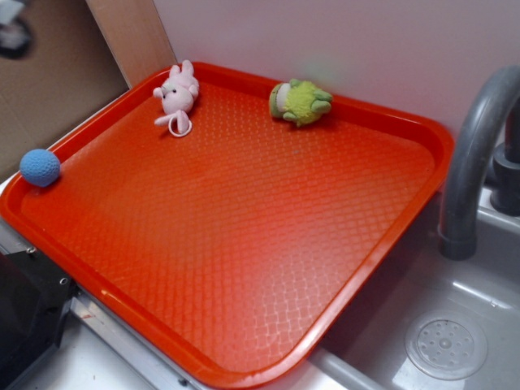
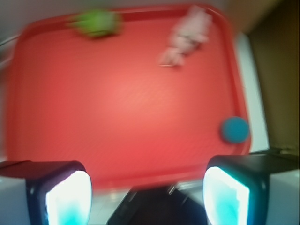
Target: Grab the blue ball.
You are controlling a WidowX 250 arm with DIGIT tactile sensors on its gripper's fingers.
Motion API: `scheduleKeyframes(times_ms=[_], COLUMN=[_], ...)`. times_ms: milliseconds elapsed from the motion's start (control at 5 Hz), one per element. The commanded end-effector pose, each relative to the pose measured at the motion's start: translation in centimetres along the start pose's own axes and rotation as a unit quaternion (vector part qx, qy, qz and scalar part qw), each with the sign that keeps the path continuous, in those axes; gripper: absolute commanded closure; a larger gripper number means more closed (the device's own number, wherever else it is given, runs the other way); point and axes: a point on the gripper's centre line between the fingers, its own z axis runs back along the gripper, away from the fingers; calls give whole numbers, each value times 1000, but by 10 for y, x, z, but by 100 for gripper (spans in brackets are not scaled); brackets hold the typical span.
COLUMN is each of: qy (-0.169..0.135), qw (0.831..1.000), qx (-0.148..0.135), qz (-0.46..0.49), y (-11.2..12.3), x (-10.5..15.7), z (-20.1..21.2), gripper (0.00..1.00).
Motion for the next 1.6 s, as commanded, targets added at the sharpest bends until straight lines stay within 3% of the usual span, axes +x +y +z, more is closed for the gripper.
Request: scheduleKeyframes(times_ms=[0, 200, 400, 1000, 1400], qy=[-60, -16, 2, 2, -3], qw=[973, 976, 979, 979, 970], qx=[38, 70, 73, 73, 126], qz=[219, 205, 191, 191, 209], y=[71, 84, 92, 92, 147], x=[28, 22, 19, 19, 12], z=[-83, -129, -138, -138, -158], gripper=[0, 0, 0, 0, 0])
